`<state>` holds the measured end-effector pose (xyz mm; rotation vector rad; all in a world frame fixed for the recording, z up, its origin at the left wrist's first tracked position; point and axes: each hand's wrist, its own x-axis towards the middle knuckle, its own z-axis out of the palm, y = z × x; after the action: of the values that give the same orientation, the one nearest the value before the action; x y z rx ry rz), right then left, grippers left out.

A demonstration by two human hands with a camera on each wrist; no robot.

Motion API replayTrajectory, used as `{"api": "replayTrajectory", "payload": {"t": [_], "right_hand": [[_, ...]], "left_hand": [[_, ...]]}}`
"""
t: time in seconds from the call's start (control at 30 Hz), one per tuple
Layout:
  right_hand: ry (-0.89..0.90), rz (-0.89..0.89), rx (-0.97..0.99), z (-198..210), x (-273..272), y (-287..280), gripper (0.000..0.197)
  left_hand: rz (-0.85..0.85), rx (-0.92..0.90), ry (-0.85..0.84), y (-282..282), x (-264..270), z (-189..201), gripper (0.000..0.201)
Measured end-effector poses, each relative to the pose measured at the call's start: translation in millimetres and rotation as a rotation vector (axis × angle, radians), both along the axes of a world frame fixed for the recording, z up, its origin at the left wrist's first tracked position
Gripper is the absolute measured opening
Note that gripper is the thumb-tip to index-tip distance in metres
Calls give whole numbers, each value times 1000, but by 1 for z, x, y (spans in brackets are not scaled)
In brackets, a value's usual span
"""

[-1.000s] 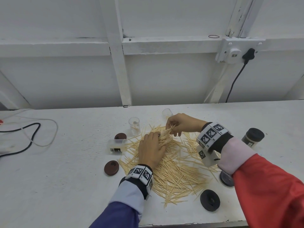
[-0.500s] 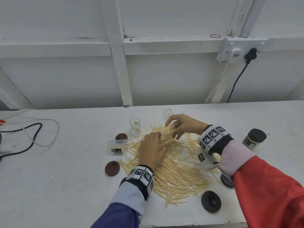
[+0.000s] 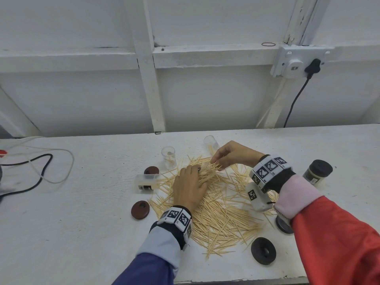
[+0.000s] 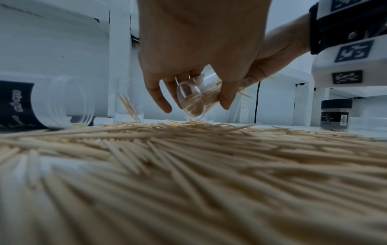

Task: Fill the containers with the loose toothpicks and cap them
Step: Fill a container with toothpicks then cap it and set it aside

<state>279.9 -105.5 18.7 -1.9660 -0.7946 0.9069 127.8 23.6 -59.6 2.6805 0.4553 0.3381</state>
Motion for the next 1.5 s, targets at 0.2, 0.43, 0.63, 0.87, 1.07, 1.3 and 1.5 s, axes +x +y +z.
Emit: {"api": "replayTrajectory", "payload": {"t": [0.2, 0.43, 0.63, 0.87, 1.07, 1.3, 1.5], "right_hand": [[-48, -24, 13, -7, -7, 5, 13], [77, -87, 72, -5, -14, 5, 23], [83, 18, -5, 3, -19, 1, 50], [-18, 58, 19, -2, -13, -3, 32], [-152, -113, 106, -9, -15, 0, 13], [-234, -120, 153, -18, -21, 6, 13], [-143, -141, 146, -17, -14, -1, 17]], "left_hand": [[-35, -11, -4, -1, 0, 1, 52], [-9, -16, 0, -1, -1, 2, 51], [1, -10, 7, -2, -1, 4, 49], [-18, -9, 9, -3, -1, 3, 51], [-62, -33, 2, -5, -1, 3, 52], [-32, -40, -14, -5, -2, 3, 50], [1, -39, -7, -5, -3, 7, 54]]}}
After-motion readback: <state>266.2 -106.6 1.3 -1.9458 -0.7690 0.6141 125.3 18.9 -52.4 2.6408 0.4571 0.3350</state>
